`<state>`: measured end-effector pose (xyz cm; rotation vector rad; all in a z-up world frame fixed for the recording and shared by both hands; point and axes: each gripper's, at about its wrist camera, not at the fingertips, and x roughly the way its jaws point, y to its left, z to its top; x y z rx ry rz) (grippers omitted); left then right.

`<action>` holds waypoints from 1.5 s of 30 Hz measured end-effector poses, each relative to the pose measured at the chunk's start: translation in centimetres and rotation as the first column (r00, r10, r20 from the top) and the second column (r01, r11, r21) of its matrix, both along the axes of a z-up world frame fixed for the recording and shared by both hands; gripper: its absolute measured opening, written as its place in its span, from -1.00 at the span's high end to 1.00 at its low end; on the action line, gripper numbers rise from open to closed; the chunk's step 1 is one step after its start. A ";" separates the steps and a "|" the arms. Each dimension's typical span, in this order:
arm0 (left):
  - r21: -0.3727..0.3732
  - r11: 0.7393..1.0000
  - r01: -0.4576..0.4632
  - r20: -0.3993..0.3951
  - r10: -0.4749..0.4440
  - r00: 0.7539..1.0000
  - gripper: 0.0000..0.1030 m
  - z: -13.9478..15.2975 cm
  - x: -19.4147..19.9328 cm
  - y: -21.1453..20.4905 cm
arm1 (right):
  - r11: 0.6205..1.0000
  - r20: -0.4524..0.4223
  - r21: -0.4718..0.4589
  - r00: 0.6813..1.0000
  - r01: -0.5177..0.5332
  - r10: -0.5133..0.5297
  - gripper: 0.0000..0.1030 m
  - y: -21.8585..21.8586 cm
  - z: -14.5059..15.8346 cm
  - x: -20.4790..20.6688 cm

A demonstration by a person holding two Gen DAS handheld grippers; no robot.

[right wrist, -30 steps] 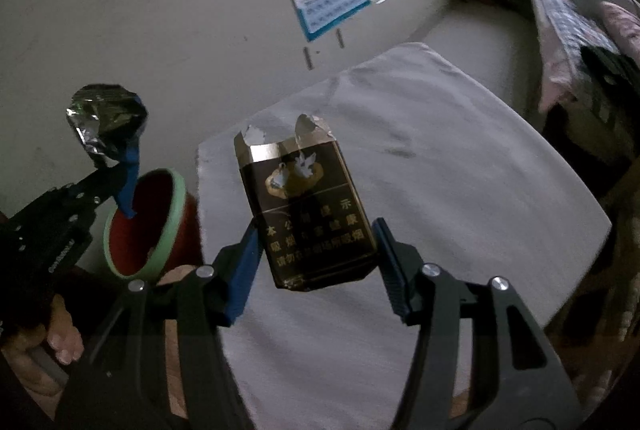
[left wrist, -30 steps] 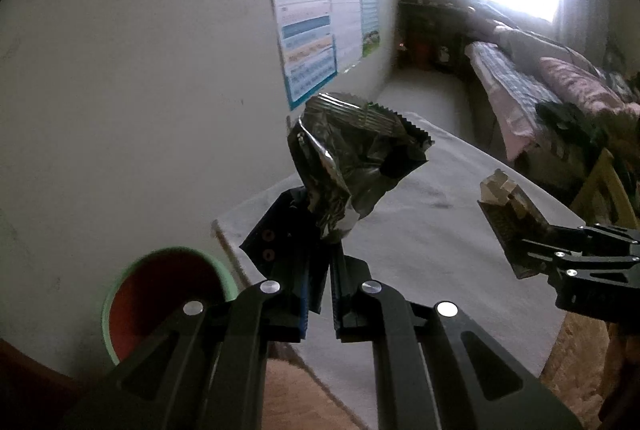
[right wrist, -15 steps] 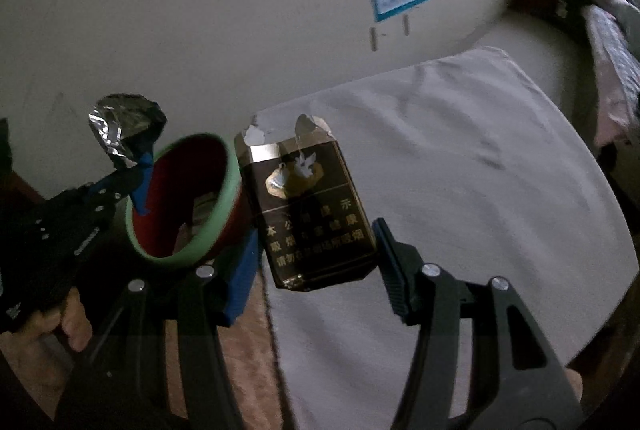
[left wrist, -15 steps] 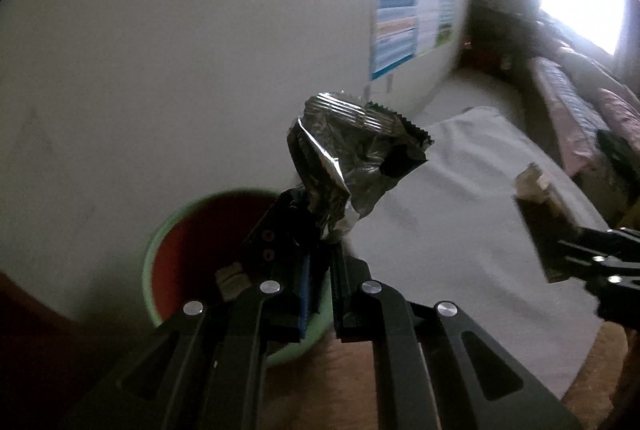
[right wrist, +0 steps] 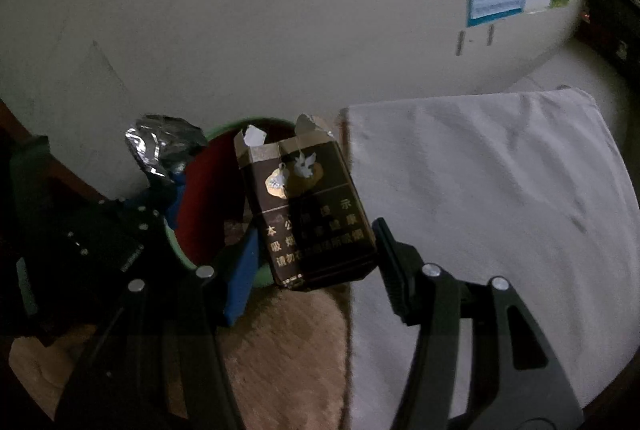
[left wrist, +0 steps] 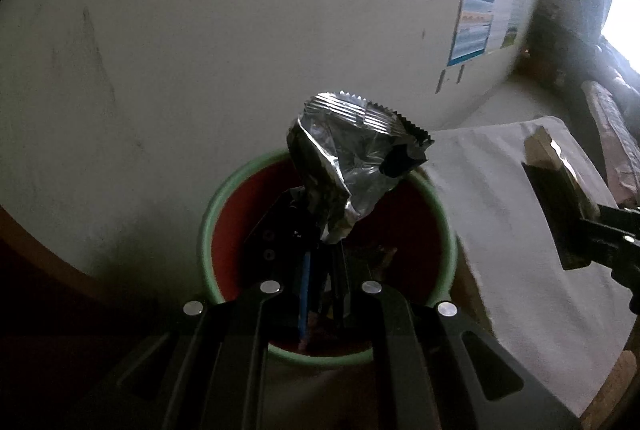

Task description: Collect trash

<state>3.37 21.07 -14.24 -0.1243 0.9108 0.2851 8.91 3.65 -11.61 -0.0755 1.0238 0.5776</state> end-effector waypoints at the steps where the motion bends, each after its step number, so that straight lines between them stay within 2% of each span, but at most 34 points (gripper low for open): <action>1: -0.004 1.000 -0.006 -0.007 0.006 1.000 0.88 -0.3 -0.3 0.5 | 1.000 -0.006 -0.002 1.000 -0.012 0.012 -0.05 0.7 -0.2 0.3; 11: -0.036 0.998 -0.045 -0.062 0.043 0.997 0.87 -3.1 1.0 2.8 | 0.999 -0.084 -0.024 0.996 -0.043 0.041 -0.05 4.7 -2.4 2.7; 19: -0.032 0.998 -0.057 -0.070 0.055 0.996 0.81 -3.7 1.9 3.7 | 0.998 -0.126 -0.014 0.991 -0.057 0.054 -0.08 6.7 -3.5 4.0; 21: -0.026 0.997 -0.066 -0.077 0.064 0.995 0.64 -3.8 2.1 3.9 | 0.998 -0.129 -0.002 0.990 -0.059 0.058 -0.18 6.9 -3.4 4.2; 22: -0.026 0.997 -0.069 -0.074 0.067 0.995 0.36 -3.8 2.2 4.0 | 0.998 -0.124 0.000 0.991 -0.056 0.056 -0.30 7.0 -3.3 4.2; 23: -0.024 0.997 -0.072 -0.064 0.070 0.996 0.18 -3.7 2.1 3.9 | 0.999 -0.117 0.004 0.992 -0.053 0.053 -0.34 6.9 -3.2 4.2; 27: -0.004 0.998 -0.059 -0.060 0.059 0.996 0.04 -3.5 2.4 3.4 | 0.999 -0.099 0.027 0.994 -0.036 0.039 -0.36 5.8 -2.8 3.7; 32: -0.026 0.998 -0.055 -0.056 0.053 0.997 0.02 -3.0 2.3 3.0 | 0.998 -0.079 0.057 0.997 0.013 -0.009 -0.43 2.9 -1.9 3.1; 33: -0.042 0.998 -0.046 -0.045 0.044 0.998 0.00 -2.6 2.3 2.5 | 0.998 -0.067 0.063 0.998 0.027 -0.022 -0.46 2.1 -1.5 2.7; 35: -0.064 0.998 -0.016 -0.016 0.015 1.000 -0.22 -1.8 2.3 1.4 | 0.996 -0.027 0.063 0.998 0.057 -0.055 -0.60 0.2 -0.6 2.0; 39: -0.064 0.995 0.076 0.078 -0.071 0.994 -0.37 0.9 2.2 -2.1 | 0.991 0.111 0.031 0.985 0.128 -0.131 -0.81 -4.4 1.9 -0.3; 40: -0.069 0.993 0.099 0.103 -0.091 0.990 -0.47 1.7 2.3 -3.0 | 0.989 0.140 0.025 0.979 0.147 -0.149 -0.92 -5.7 2.5 -0.5; 41: -0.074 0.990 0.117 0.129 -0.106 0.986 -0.65 2.4 2.3 -3.9 | 0.985 0.175 0.018 0.969 0.173 -0.174 -0.92 -7.4 3.2 -1.2; 43: -0.087 0.983 0.164 0.221 -0.142 0.965 -0.84 4.7 2.2 -6.5 | 0.976 0.203 0.003 0.956 0.218 -0.214 -0.92 -10.0 3.9 -1.9; 45: -0.095 0.972 0.215 0.316 -0.176 0.932 -0.85 6.9 1.9 -9.1 | 0.957 0.211 -0.005 0.936 0.289 -0.282 -0.92 -13.5 4.2 -2.7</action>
